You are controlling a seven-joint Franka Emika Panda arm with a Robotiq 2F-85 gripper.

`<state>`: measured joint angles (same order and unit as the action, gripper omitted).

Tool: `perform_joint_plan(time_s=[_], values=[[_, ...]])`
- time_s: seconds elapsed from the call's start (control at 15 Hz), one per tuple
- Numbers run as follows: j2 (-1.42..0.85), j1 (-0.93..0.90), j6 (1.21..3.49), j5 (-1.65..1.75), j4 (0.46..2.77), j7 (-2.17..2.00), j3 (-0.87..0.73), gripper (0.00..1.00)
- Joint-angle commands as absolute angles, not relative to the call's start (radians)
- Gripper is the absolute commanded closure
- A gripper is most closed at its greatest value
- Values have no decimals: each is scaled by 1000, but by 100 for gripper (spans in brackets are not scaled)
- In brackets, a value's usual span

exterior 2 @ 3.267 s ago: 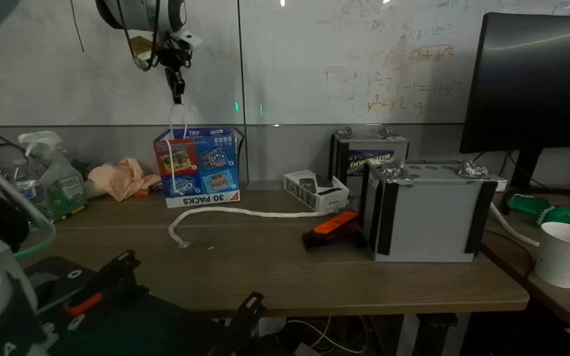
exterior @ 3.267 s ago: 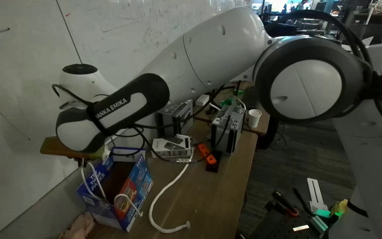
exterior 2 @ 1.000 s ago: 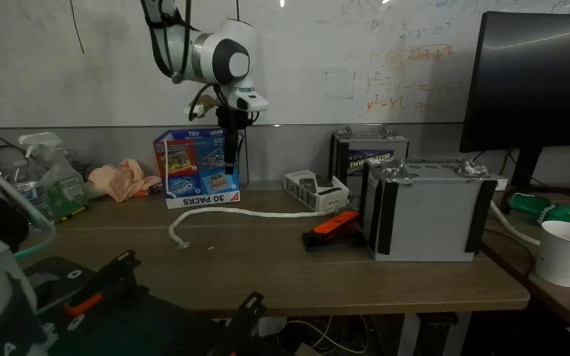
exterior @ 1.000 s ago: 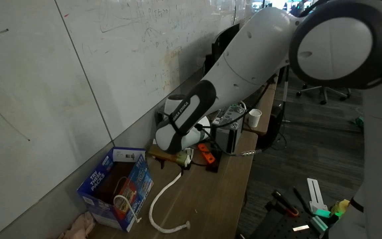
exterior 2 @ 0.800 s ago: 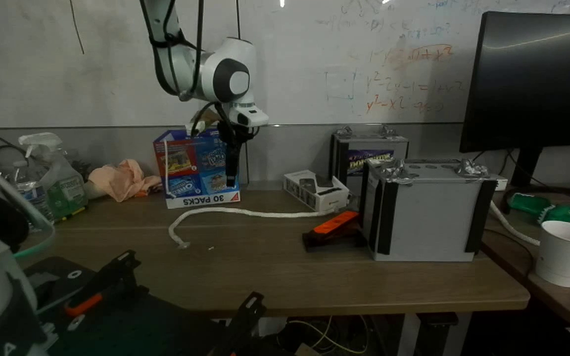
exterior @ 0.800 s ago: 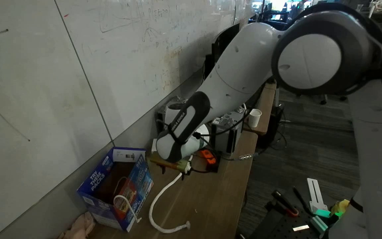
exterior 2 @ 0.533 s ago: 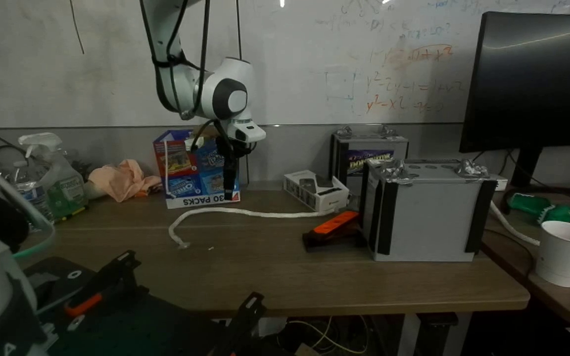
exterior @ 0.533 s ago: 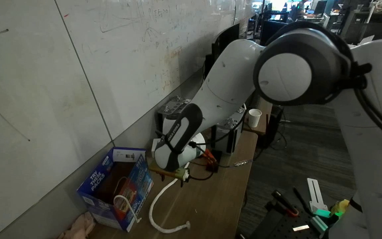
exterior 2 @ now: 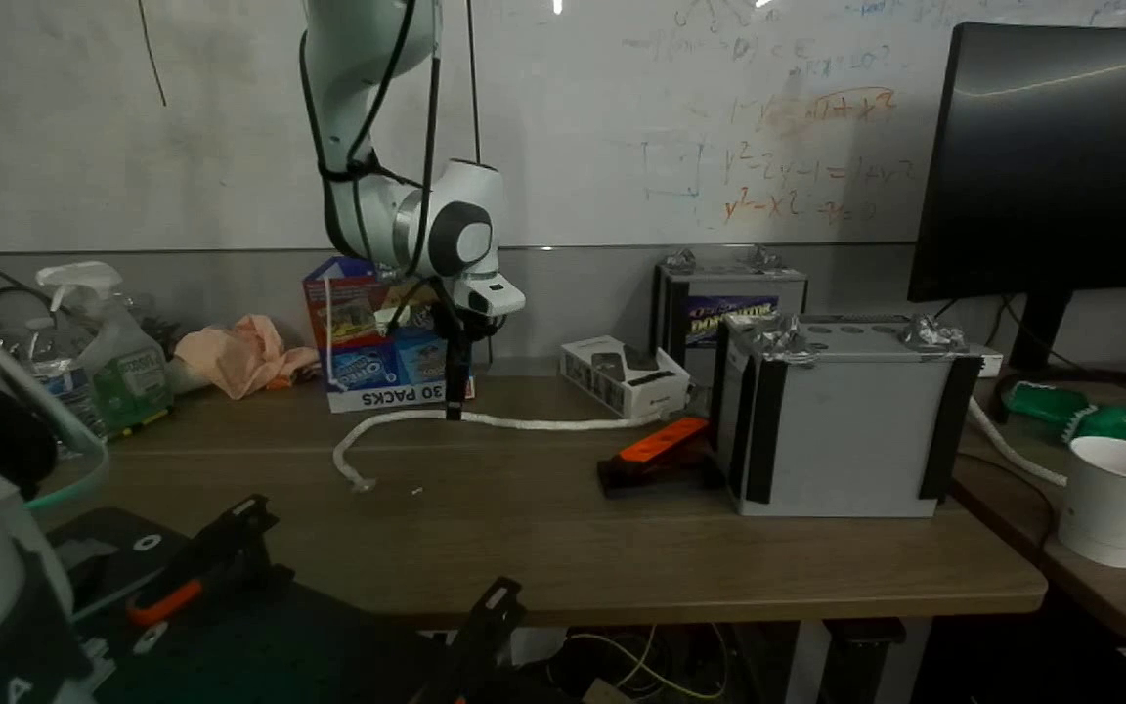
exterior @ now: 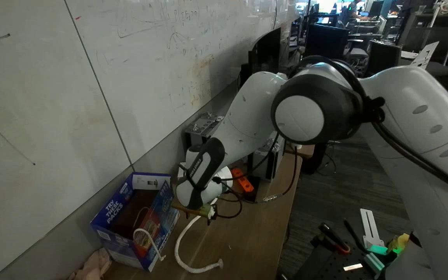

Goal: Put the two ropes in the box one at a time

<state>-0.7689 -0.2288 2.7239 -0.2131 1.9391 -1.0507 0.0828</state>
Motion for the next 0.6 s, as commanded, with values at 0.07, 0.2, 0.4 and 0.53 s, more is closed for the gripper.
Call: perform_joint_plan(time_s=[0.07, 0.2, 0.4, 0.53], values=[[-821, -265, 2727, -226, 1849, -1095, 17, 0], [-836, -276, 2721, -216, 1829, -1117, -12, 0], [-858, -308, 2712, -198, 1809, -1162, -65, 0], [-870, -330, 2709, -187, 1799, -1190, -95, 0]])
